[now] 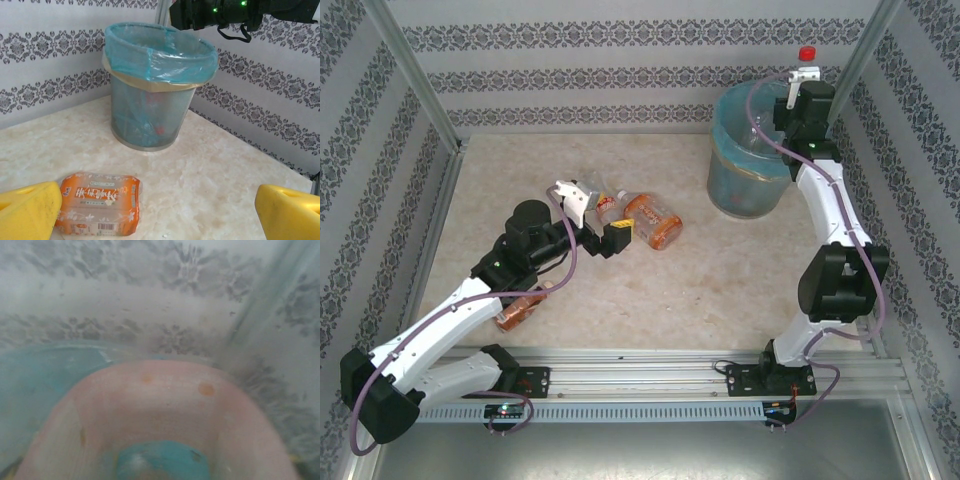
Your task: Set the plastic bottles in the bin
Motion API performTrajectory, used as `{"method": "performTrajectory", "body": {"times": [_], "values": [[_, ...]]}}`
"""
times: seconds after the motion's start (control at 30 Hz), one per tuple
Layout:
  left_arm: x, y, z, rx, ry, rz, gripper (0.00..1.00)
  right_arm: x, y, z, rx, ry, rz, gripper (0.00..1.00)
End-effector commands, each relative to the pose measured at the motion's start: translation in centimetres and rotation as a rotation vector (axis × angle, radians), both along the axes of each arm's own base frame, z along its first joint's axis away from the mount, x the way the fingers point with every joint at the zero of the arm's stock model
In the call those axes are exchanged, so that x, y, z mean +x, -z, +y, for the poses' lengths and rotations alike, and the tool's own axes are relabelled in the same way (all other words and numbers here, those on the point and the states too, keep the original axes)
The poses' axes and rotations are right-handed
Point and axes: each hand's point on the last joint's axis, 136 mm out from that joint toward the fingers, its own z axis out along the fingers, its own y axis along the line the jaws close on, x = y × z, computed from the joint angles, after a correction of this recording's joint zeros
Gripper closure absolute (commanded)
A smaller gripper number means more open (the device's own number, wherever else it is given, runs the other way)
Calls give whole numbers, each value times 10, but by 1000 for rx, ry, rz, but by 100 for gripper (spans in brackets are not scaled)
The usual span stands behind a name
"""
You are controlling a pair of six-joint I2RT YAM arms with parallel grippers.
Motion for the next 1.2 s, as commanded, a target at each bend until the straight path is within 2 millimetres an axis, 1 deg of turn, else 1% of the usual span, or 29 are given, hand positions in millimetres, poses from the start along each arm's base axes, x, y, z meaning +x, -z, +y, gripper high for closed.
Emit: {"method": "performTrajectory", "body": {"times": [0.0,0.17,0.23,0.3,0.33,0.4,0.5,0.57,0.67,0.77,0.87,0.97,1.03,1.07,1.1,1.17], "values": [[-1,2,0,8,-3,-7,0,12,22,-11,7,22,31,54],[0,3,0,11,-5,-1,0,21,55,-17,53,17,84,53],[0,4,2,16,-16,-2,0,23,64,-18,67,7,100,52],[0,6,4,22,-27,0,0,24,69,-16,84,-6,112,49],[0,6,5,24,-30,0,0,23,67,-15,87,-10,110,46],[0,6,6,27,-35,-3,0,21,60,-13,96,-17,95,34],[2,7,7,31,-43,-4,0,19,41,-9,103,-37,54,29],[3,8,6,32,-45,-5,0,19,31,-10,104,-33,38,22],[5,10,4,34,-40,1,0,20,20,-10,96,-35,15,22],[6,12,2,34,-36,5,0,24,13,-13,86,-26,6,24],[6,12,3,36,-36,3,0,29,14,-13,86,-29,17,26],[6,14,5,41,-46,5,0,29,17,-12,91,-33,25,30],[6,16,6,43,-51,8,0,29,16,-11,94,-40,22,29],[6,16,6,43,-54,7,0,30,12,-11,90,-43,12,26],[6,16,6,43,-54,6,0,32,9,-11,85,-45,4,24],[7,17,6,45,-53,7,0,39,1,-11,81,-50,-4,24]]}}
